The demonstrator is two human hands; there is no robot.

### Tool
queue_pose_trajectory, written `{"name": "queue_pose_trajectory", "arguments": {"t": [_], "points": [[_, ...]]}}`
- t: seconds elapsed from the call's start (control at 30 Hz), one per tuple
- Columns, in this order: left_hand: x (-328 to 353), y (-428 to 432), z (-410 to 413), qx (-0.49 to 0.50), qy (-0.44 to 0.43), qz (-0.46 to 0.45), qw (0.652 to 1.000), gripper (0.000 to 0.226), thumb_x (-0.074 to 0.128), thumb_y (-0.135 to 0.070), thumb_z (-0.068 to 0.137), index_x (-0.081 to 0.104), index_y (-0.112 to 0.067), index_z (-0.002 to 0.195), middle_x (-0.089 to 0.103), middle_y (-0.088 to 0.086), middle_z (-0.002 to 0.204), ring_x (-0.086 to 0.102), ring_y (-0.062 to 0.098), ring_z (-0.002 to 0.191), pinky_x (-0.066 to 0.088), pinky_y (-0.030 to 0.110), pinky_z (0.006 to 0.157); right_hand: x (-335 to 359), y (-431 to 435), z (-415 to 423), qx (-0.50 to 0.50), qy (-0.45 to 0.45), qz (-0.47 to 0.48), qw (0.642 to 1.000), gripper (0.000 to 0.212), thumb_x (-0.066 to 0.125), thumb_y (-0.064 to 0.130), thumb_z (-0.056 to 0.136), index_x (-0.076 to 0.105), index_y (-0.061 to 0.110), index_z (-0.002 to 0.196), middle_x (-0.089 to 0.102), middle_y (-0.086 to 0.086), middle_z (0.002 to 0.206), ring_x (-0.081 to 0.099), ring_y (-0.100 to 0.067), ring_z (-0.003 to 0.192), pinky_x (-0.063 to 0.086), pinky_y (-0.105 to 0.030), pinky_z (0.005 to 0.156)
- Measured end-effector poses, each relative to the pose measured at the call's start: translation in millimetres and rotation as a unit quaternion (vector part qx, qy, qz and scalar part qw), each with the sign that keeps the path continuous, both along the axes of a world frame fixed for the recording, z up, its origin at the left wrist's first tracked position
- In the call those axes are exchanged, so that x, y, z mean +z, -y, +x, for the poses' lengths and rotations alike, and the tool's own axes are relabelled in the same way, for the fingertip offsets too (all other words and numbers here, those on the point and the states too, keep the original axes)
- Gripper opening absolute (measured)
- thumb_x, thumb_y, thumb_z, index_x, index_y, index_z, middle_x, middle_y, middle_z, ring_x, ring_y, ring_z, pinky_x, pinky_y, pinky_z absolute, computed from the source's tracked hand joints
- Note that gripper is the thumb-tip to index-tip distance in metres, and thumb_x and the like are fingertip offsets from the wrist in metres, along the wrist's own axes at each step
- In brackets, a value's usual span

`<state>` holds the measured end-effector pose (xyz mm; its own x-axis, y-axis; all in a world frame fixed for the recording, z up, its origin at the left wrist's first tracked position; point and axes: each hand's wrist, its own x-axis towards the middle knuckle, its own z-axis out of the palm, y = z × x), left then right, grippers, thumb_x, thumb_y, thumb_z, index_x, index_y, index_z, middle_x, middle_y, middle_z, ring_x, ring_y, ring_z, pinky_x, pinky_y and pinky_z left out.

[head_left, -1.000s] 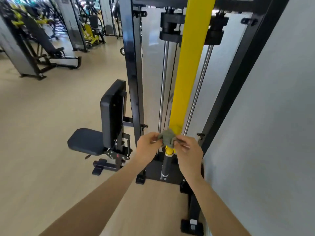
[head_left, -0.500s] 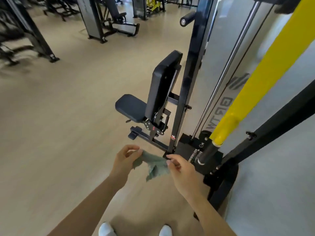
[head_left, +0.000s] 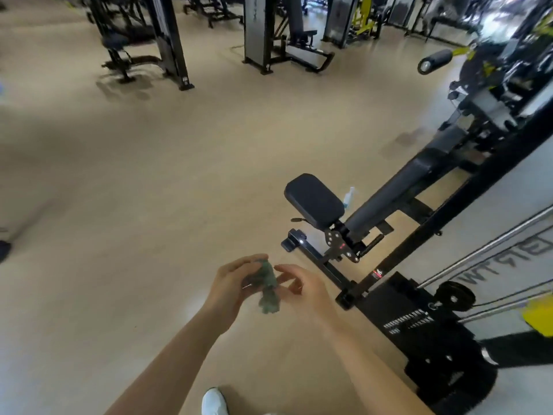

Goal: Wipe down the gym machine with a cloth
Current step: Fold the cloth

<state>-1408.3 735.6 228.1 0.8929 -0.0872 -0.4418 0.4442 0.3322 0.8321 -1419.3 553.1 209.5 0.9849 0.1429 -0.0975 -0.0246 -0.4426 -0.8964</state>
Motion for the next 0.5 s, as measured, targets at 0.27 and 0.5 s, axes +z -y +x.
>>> {"name": "queue_pose_trajectory", "arguments": {"t": [0.27,0.5], "points": [[-13.4,-113.3,42.5,0.007,0.028,0.055,0.998,0.033,0.064,0.012,0.083,0.073,-0.005,0.111,0.077,0.015,0.102,0.074,0.023,0.090,0.061,0.027,0.077,1.7,-125.0,55.6,0.004,-0.031,0.035,0.999,0.014,0.079,0.022,0.085,0.072,0.024,0.097,0.074,0.013,0.088,0.068,-0.007,0.077,0.054,-0.020,0.066],[-28.5,-166.9,111.5,0.031,0.026,0.143,0.989,0.015,0.072,0.006,0.085,0.078,-0.007,0.080,0.070,0.011,0.071,0.061,0.024,0.066,0.051,0.039,0.070,-20.9,-182.7,135.9,0.004,-0.055,0.020,0.998,0.016,0.068,0.010,0.092,0.074,0.022,0.084,0.072,0.012,0.079,0.067,-0.007,0.076,0.053,-0.022,0.071]]}}
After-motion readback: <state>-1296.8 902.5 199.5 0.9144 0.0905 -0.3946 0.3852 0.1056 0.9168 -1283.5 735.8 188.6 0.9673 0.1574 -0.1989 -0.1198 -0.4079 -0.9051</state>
